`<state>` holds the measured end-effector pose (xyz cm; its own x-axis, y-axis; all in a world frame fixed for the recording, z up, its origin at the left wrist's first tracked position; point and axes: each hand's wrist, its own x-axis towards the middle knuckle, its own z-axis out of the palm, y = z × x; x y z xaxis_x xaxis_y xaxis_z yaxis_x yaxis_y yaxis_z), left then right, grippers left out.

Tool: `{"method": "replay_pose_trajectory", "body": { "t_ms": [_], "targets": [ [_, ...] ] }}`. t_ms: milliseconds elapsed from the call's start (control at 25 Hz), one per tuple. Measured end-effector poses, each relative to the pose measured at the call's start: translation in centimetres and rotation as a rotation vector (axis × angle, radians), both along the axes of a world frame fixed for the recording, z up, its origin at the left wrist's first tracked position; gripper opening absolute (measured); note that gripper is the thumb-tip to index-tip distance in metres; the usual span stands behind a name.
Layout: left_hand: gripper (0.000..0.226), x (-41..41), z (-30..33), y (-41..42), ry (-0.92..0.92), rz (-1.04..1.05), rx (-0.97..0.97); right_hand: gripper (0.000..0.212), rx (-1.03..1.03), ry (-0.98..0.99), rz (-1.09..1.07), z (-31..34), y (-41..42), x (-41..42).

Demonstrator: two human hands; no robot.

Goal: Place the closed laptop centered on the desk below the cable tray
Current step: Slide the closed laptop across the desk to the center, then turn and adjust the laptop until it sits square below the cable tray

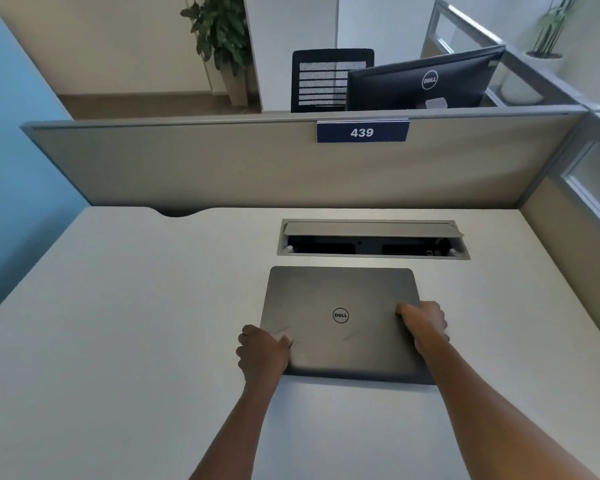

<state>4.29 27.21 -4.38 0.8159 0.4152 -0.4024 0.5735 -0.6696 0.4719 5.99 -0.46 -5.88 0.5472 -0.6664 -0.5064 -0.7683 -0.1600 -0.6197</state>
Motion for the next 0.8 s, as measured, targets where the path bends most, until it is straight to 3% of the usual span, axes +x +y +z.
{"method": "replay_pose_trajectory", "body": {
  "t_ms": [440,800],
  "targets": [
    [0.071,0.5,-0.8,-0.1,-0.013,-0.016,0.037,0.056,-0.136,0.048,0.105,-0.8,-0.4,-0.1],
    [0.073,0.6,-0.9,-0.4,-0.010,-0.049,0.093,0.053,-0.241,0.003,0.259,-0.9,-0.2,-1.6]
  ]
}}
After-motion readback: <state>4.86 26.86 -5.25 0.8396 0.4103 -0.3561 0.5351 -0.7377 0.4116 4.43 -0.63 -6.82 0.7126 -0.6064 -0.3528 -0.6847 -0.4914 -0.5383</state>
